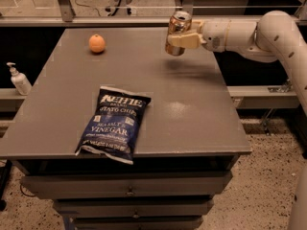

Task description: Move orange can near blue chip bag

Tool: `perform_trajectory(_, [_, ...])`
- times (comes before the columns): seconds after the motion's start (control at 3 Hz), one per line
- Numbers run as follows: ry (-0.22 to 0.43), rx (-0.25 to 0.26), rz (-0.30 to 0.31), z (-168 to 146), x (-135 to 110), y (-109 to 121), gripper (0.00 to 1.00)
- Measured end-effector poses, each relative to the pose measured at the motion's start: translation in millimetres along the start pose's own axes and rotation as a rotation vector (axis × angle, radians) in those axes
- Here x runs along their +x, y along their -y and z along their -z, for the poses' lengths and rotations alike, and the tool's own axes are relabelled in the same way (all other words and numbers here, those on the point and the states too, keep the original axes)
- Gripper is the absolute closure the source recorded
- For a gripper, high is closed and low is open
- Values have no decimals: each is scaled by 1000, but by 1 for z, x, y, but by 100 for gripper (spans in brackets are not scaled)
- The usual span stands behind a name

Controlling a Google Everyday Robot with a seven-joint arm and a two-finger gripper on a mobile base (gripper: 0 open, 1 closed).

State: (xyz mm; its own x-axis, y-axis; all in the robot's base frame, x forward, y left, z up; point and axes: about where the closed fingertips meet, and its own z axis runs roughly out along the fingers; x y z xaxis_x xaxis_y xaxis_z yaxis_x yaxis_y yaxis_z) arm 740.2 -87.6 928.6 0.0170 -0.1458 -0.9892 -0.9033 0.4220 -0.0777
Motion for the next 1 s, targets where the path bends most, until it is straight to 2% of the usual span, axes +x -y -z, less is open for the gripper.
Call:
perform_trajectory(0.33, [0,0,0,0,0,0,100])
perform_trajectory(0.67, [-7,-58,-25,-9,7,-25,100])
perform_trajectory(1.0, [-33,-152,-56,-21,13,-76,100])
